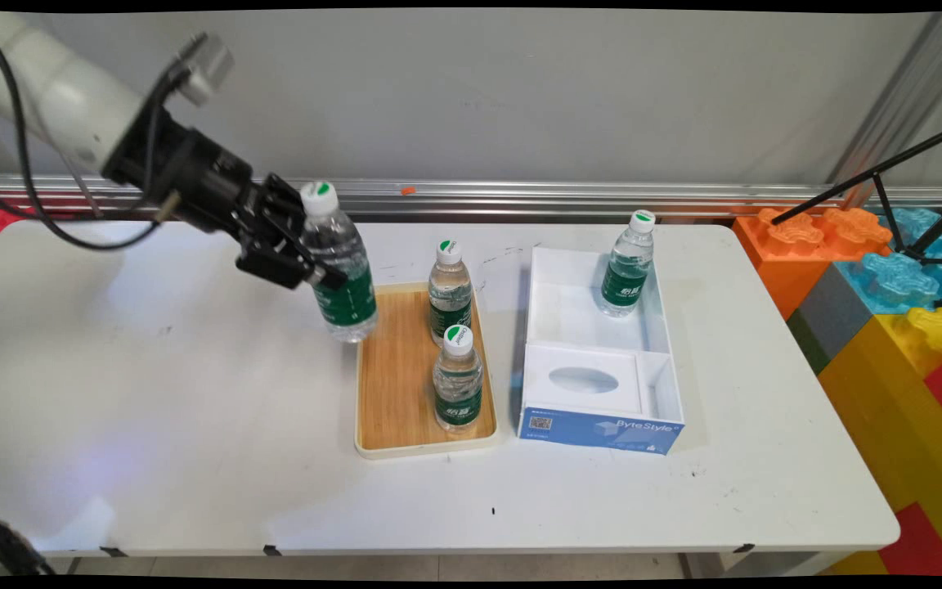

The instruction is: Place the picked object on the tray

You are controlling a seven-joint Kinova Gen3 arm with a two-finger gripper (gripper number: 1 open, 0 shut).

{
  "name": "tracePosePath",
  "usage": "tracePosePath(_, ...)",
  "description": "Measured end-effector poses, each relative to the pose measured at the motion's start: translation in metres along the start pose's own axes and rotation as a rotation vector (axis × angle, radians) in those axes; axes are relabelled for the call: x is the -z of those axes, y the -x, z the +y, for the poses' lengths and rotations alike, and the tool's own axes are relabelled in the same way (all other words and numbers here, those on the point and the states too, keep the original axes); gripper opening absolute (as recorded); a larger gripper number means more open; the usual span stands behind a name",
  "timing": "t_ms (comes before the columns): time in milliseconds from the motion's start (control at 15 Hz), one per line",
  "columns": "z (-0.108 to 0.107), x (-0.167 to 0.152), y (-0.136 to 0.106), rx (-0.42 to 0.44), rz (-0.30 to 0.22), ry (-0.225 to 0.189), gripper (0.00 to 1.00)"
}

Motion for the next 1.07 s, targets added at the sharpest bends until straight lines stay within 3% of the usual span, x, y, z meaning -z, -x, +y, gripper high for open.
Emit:
tracePosePath(333,-0.01,-0.034,0.025,-0.053,0.021,0.02,0.0)
tracePosePath(1067,-0.027,-0.111,0.073,-0.151,0.015,0.042,0.0)
